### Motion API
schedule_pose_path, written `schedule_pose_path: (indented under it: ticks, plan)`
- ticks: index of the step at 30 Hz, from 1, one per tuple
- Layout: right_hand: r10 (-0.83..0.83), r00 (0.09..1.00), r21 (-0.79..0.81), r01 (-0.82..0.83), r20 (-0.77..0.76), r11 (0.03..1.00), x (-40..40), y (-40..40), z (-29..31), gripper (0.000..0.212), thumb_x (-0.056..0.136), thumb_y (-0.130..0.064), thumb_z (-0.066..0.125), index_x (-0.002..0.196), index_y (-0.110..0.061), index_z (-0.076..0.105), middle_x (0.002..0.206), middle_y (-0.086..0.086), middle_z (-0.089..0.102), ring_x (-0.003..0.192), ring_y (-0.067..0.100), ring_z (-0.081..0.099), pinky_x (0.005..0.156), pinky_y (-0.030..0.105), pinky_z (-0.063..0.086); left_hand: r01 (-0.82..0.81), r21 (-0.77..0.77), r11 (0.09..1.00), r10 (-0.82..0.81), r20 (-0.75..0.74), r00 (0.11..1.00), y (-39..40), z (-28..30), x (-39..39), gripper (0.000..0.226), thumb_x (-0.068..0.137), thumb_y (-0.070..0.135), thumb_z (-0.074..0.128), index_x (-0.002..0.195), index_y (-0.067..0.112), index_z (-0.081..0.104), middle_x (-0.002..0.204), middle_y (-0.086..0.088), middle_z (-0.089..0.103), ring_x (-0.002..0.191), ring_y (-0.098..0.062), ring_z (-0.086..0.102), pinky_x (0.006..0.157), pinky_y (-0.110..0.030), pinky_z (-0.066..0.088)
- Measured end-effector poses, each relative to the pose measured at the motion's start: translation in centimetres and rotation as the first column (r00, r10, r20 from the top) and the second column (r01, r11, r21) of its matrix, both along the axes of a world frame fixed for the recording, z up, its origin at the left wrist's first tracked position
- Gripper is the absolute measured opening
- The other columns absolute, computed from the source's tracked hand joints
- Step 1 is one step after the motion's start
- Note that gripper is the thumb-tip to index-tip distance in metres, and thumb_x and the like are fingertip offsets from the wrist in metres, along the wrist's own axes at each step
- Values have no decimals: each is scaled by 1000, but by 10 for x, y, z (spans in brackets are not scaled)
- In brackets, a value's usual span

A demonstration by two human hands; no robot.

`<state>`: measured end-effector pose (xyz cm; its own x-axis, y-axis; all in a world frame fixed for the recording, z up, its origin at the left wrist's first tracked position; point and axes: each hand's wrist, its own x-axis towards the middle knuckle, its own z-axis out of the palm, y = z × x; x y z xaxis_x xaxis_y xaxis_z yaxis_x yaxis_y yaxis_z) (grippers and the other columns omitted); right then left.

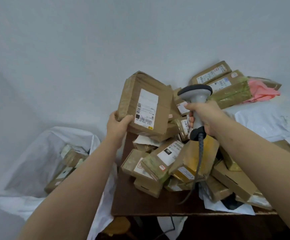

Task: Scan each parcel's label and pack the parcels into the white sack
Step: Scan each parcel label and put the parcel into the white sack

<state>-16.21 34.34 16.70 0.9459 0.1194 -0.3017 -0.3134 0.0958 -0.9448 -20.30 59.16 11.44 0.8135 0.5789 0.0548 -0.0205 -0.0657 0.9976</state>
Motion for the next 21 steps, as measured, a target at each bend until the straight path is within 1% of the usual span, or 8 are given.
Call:
schedule_pose_path:
  ticks: [3, 6, 7, 9, 13, 16, 18, 21]
  plan:
    - [60, 998, 25, -60, 3, 998, -11, 21, 7, 17, 94, -11, 64, 84, -8, 51, 59, 3, 44, 42, 12, 40, 38, 19, 39, -4, -150, 989, -6, -65, 998, 23, -5, -16, 37, 83, 20, 70, 116, 9, 57, 88, -1, 57, 71, -10, 54, 59, -26, 51]
    - [138, 990, 23, -138, 20, 990, -19, 40, 9, 18, 94, -11, 64, 81, -9, 52, 58, 3, 45, 41, 11, 40, 36, 18, 39, 17, -167, 986, -37, -118, 992, 42, -8, -36, 24, 85, 32, 69, 101, 15, 61, 86, 1, 59, 81, -15, 56, 73, -36, 53]
    - [176, 984, 13, -176, 21, 984, -22, 47, 9, 16, 93, -12, 65, 82, -9, 53, 58, 3, 46, 40, 11, 40, 36, 18, 39, 12, -169, 986, -33, -120, 992, 49, -9, -43, 22, 88, 31, 68, 101, 14, 62, 85, 0, 60, 81, -15, 57, 73, -37, 55]
    - [258, 966, -20, -258, 19, 966, -27, 60, 8, 14, 91, -14, 68, 86, -8, 56, 58, 4, 47, 39, 11, 40, 37, 19, 39, -6, -160, 987, -13, -123, 992, 65, -13, -55, 28, 88, 31, 68, 107, 10, 64, 91, -2, 63, 84, -16, 59, 71, -37, 57]
    - [383, 922, -75, -379, 56, 922, -42, 86, 7, 18, 89, -15, 71, 87, -6, 55, 57, 6, 47, 40, 14, 40, 39, 21, 40, -47, -150, 988, 29, -120, 992, 93, -17, -75, 32, 85, 31, 72, 109, 12, 64, 99, -6, 66, 82, -19, 60, 80, -44, 58]
    - [500, 853, -190, -471, 152, 861, -53, 101, 10, 26, 90, -16, 70, 74, -6, 52, 55, 8, 45, 42, 16, 40, 43, 25, 39, -109, -115, 987, 99, -91, 991, 110, -13, -90, 40, 85, 27, 73, 120, 13, 60, 102, -5, 67, 77, -14, 60, 66, -33, 57]
    - [577, 788, -284, -516, 213, 808, -60, 110, 13, 31, 90, -17, 70, 70, -6, 49, 51, 8, 45, 40, 16, 40, 44, 27, 39, -146, -108, 983, 140, -56, 989, 121, -11, -97, 53, 85, 24, 74, 133, 16, 55, 111, -4, 66, 76, -8, 61, 65, -31, 58]
    - [662, 708, -336, -579, 246, 743, -69, 123, 13, 31, 91, -21, 70, 72, -5, 50, 47, 6, 48, 40, 17, 41, 47, 29, 40, -176, -108, 979, 173, -31, 984, 140, -10, -107, 69, 81, 21, 79, 142, 16, 48, 126, 0, 63, 98, -14, 67, 80, -36, 59]
